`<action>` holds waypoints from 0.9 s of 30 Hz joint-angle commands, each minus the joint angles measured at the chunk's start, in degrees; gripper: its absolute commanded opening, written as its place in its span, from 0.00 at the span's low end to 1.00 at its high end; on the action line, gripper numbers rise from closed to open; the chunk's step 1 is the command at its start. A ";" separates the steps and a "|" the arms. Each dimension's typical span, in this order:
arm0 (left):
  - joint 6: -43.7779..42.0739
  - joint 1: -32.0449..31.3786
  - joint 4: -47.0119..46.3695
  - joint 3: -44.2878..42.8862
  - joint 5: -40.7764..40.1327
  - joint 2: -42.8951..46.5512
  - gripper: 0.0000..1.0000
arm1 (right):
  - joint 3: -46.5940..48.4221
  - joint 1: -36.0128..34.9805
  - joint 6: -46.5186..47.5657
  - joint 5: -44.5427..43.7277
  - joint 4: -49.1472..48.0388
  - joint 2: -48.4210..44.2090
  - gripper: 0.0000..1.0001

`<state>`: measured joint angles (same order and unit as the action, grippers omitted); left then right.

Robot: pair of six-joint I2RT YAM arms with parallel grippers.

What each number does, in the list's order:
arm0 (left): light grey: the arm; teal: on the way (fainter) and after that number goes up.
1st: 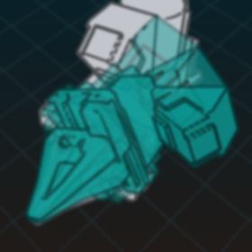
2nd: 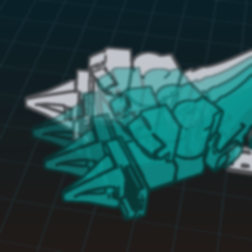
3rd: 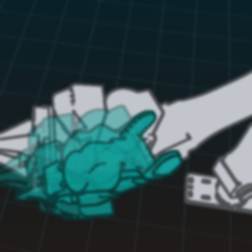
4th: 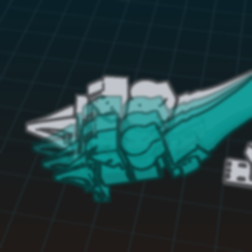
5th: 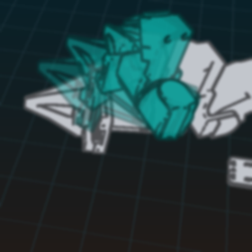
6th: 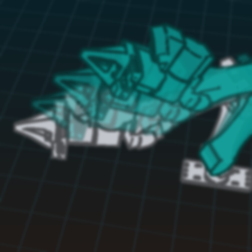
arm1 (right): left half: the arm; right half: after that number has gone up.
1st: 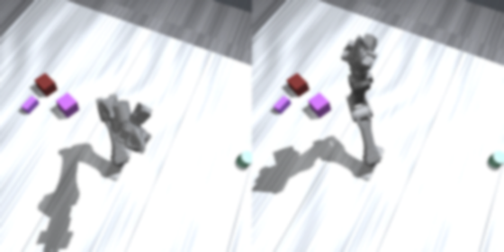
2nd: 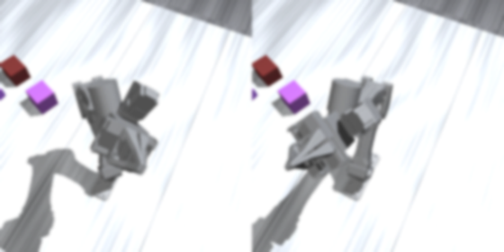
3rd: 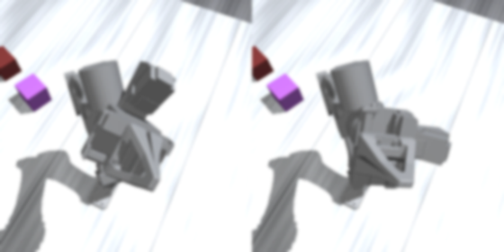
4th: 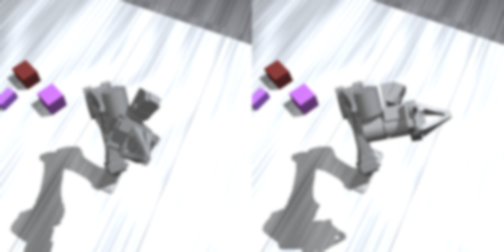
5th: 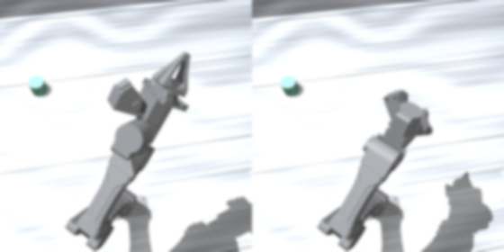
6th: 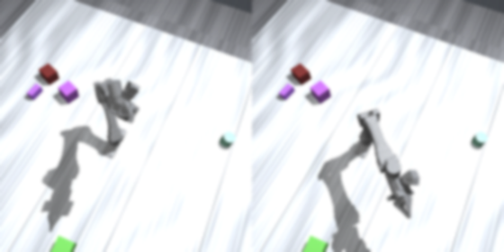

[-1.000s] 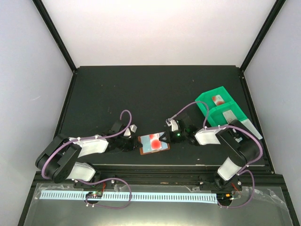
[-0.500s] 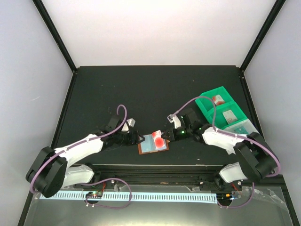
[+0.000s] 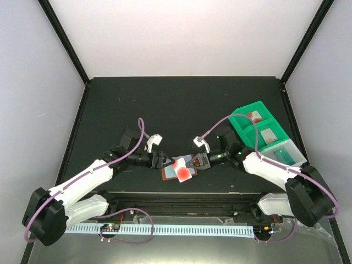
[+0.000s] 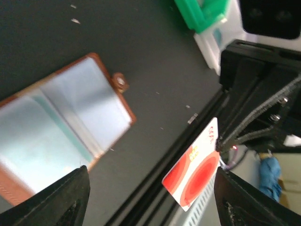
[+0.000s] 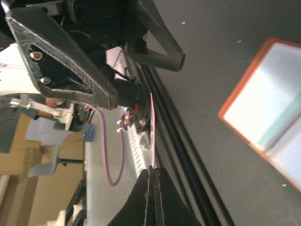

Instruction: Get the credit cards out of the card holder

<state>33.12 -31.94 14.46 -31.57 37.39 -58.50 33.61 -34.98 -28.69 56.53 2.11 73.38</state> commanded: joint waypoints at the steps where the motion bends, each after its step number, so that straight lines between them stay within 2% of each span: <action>1: -1.81 0.25 -3.76 -1.29 11.96 -0.46 0.70 | -0.48 0.13 -3.97 8.21 -7.01 -1.53 0.01; 4: 0.01 0.25 -7.29 -0.43 14.67 -0.01 0.57 | 0.11 0.18 -4.72 9.03 -7.60 -1.63 0.01; 8: 2.04 0.26 -10.49 0.95 15.27 0.89 0.35 | 0.58 0.17 -5.23 8.89 -7.77 -1.56 0.01; 13: 3.21 0.30 -12.41 1.59 15.97 0.78 0.02 | 0.50 0.17 -5.37 8.28 -7.87 -1.36 0.01; 19: 7.34 0.66 -16.76 3.49 15.32 0.14 0.02 | 0.67 0.18 -7.19 6.58 -8.64 -1.87 0.05; 24: 12.81 0.77 -21.27 5.25 12.28 1.50 0.02 | 0.19 0.17 -8.94 2.07 -8.33 -3.45 0.29; 27: 16.39 0.88 -23.00 5.94 9.12 2.82 0.01 | -2.39 0.15 -16.75 0.12 -15.21 -4.39 0.41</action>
<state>43.77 -31.51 -3.57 -26.26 50.96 -57.82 33.15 -34.76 -37.58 60.03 -5.39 71.07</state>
